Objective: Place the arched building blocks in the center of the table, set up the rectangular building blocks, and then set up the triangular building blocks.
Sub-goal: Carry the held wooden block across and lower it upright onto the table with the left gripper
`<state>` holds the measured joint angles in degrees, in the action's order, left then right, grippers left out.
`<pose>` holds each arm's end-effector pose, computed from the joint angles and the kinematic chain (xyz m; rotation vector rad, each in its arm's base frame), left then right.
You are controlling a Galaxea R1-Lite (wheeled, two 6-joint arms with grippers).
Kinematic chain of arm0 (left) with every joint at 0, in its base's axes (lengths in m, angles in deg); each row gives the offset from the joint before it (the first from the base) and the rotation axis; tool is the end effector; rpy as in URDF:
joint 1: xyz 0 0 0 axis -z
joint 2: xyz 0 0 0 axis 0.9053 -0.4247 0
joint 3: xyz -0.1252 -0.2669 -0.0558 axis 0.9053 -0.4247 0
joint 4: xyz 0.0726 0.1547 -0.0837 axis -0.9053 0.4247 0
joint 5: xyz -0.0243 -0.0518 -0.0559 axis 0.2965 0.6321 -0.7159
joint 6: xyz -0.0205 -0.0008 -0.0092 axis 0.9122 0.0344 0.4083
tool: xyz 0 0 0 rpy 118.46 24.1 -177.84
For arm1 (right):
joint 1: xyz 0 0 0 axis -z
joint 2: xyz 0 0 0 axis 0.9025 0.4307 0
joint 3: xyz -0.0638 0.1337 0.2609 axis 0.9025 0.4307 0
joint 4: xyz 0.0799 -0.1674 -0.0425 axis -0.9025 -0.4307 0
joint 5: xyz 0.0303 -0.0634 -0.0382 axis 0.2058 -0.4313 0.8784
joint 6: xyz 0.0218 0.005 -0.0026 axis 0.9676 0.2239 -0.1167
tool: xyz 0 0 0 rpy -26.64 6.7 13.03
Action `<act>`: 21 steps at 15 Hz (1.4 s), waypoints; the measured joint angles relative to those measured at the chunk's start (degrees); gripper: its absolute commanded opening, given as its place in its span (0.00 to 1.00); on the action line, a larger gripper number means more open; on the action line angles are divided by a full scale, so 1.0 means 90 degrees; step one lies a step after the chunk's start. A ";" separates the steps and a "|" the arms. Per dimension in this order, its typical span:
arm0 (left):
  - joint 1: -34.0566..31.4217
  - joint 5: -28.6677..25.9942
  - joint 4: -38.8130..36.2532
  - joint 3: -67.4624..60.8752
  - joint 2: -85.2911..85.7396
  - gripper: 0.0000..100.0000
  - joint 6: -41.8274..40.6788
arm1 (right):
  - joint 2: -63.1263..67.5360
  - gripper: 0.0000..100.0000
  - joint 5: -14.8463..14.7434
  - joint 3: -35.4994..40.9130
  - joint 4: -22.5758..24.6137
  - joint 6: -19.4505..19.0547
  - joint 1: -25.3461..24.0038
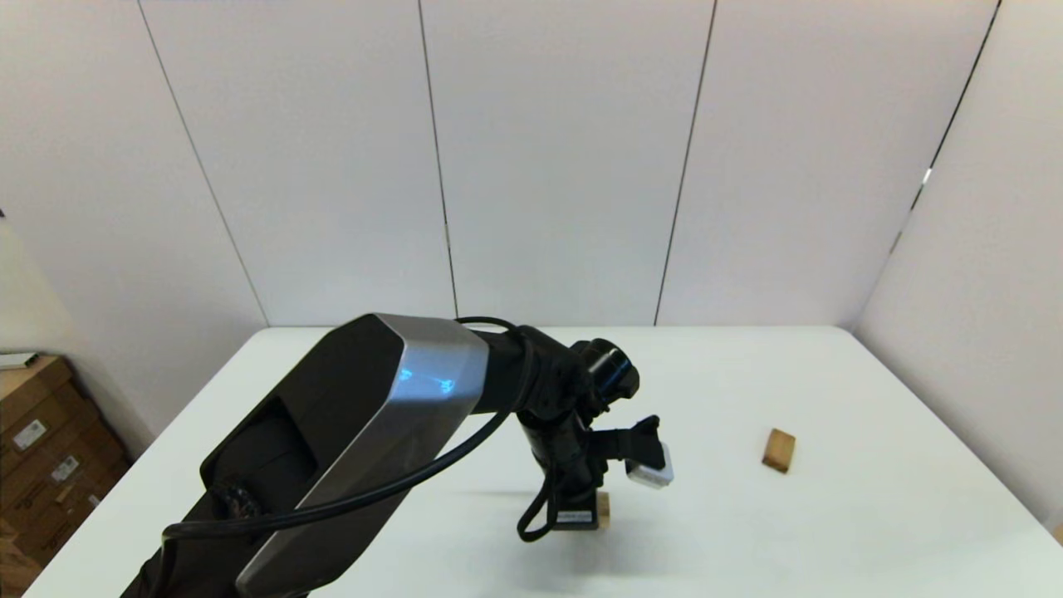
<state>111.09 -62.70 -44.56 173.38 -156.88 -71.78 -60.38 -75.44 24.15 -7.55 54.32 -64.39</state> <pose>0.3186 -0.3373 0.0368 1.1048 0.8772 -1.3397 -0.0228 0.0002 0.0758 -0.0023 -0.0024 0.0056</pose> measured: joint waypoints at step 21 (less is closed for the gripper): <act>-0.0001 0.0089 -0.0039 0.0030 0.0005 1.00 0.0041 | 0.0000 1.00 -0.0004 0.0000 0.0000 0.0000 0.0000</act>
<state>111.08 -61.90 -44.92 173.65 -156.84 -71.42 -60.38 -75.48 24.15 -7.55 54.32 -64.39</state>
